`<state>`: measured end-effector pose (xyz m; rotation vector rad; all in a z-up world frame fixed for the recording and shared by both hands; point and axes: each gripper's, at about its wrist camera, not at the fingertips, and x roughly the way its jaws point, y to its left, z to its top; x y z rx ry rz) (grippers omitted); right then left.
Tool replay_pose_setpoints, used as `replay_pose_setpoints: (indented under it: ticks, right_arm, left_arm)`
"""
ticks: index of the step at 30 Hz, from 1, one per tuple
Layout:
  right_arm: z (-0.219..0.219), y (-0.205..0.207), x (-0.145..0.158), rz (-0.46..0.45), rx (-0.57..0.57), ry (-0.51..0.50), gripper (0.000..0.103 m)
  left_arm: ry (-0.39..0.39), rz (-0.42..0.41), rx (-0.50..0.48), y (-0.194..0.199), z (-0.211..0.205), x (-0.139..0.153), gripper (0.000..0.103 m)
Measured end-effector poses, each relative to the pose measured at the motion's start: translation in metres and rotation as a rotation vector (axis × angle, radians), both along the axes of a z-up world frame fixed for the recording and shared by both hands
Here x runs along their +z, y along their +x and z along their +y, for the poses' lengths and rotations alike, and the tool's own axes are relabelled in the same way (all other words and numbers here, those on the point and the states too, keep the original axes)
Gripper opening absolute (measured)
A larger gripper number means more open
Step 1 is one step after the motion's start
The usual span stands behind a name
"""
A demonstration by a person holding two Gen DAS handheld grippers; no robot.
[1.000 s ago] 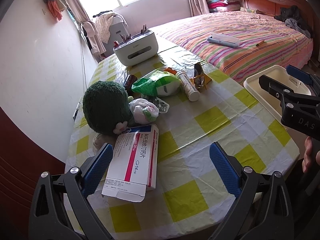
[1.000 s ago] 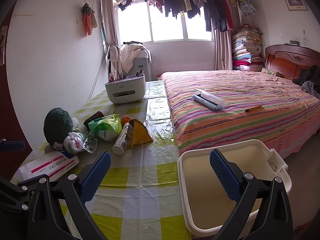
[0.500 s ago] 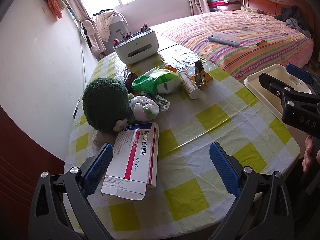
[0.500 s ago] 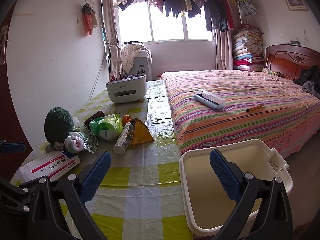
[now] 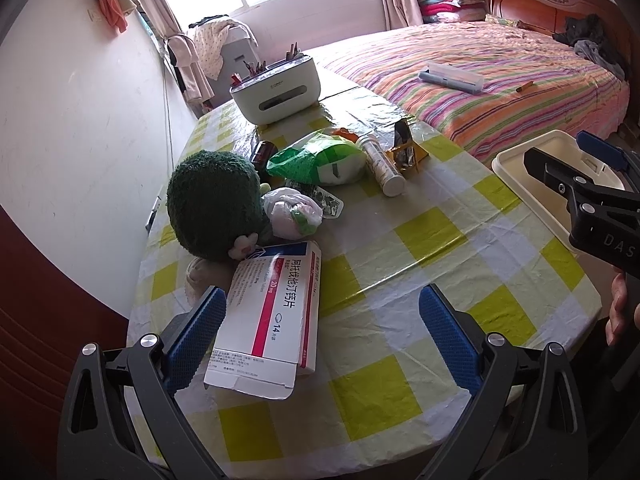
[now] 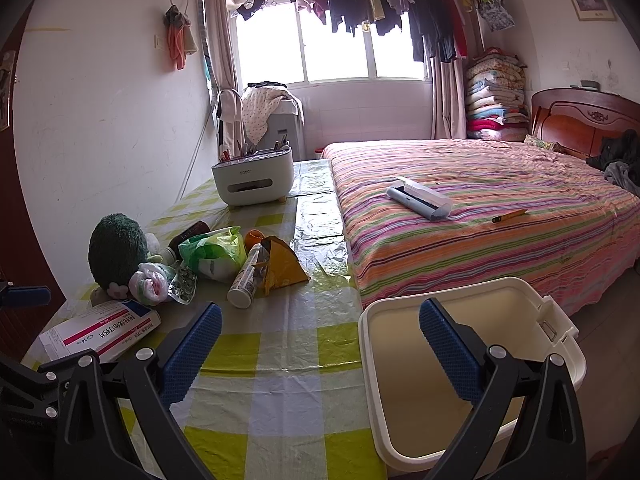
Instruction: Collect trash
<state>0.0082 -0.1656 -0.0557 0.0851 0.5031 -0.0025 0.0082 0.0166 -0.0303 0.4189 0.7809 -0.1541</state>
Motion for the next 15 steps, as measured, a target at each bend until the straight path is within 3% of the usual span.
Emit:
replay_pose_setpoints:
  ticks: [15]
  right_arm:
    - [0.004,0.0014,-0.0019,0.01,0.008,-0.007,0.097]
  left_arm:
    - [-0.009,0.008,0.007,0.0015,0.0041,-0.0006,0.096]
